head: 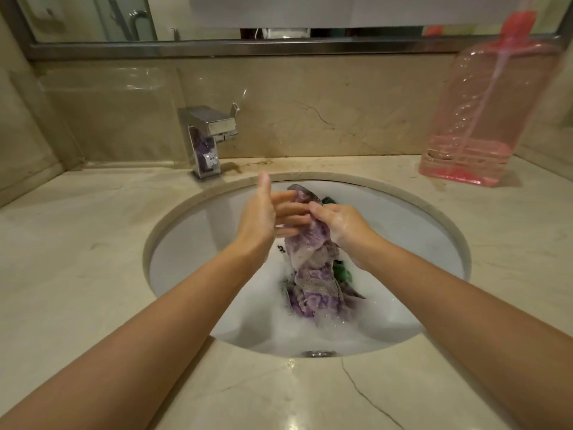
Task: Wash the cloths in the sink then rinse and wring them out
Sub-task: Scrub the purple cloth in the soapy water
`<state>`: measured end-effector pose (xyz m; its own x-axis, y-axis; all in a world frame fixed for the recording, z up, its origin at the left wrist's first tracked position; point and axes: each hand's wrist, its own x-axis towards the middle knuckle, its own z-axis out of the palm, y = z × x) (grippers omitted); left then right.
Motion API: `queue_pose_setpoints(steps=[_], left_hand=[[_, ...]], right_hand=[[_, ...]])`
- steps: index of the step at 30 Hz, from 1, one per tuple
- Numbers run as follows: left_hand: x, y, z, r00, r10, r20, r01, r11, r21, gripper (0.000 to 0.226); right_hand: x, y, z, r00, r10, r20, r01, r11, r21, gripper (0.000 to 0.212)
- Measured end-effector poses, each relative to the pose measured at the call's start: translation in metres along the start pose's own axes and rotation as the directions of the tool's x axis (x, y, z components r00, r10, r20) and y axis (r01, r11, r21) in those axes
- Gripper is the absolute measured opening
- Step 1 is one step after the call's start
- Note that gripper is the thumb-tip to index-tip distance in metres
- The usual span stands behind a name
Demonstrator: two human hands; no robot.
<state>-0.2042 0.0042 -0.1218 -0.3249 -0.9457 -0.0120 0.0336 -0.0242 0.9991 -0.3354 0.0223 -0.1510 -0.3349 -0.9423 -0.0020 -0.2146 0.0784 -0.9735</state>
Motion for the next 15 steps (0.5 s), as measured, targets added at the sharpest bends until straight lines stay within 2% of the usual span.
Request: queue_pose_setpoints(steps=[2,3,4,6,8,10,12,15], left_hand=[[0.008,-0.003,-0.006,0.981,0.074,-0.179,-0.057,0.993,0.100,0.056],[0.012,-0.006,-0.008,0.973,0.092,-0.211,-0.052,0.980,0.190,0.048],[0.014,-0.010,-0.009,0.982,0.071,-0.177,-0.019,0.960,0.280,0.045],[0.013,-0.018,-0.008,0.998,-0.063,0.023,0.049,0.919,0.391,0.054],[0.009,-0.020,-0.003,0.971,-0.148,0.187,0.083,0.944,0.320,0.049],[0.008,-0.021,-0.001,0.974,-0.079,0.212,0.027,0.970,0.241,0.039],[0.012,-0.021,-0.003,0.991,0.010,0.137,-0.042,0.971,0.234,0.024],[0.014,-0.018,-0.005,0.997,0.075,0.007,-0.074,0.961,0.268,0.012]], right_hand=[[-0.003,-0.003,0.000,1.000,0.006,-0.017,-0.004,0.996,0.090,0.037],[-0.002,-0.003,0.000,1.000,0.010,-0.007,-0.009,0.989,0.149,0.035],[-0.003,-0.003,0.001,1.000,0.007,0.010,-0.009,0.978,0.209,0.030],[-0.007,-0.006,0.002,0.999,-0.024,0.040,0.010,0.953,0.301,0.020],[-0.006,-0.008,0.000,0.999,-0.015,0.036,0.001,0.932,0.363,0.018],[-0.005,-0.011,-0.002,0.997,0.020,0.068,-0.048,0.900,0.433,0.033],[-0.004,-0.014,-0.004,0.992,0.067,0.107,-0.110,0.874,0.473,0.051],[-0.002,-0.017,-0.011,0.981,0.111,0.157,-0.182,0.805,0.565,0.022]])
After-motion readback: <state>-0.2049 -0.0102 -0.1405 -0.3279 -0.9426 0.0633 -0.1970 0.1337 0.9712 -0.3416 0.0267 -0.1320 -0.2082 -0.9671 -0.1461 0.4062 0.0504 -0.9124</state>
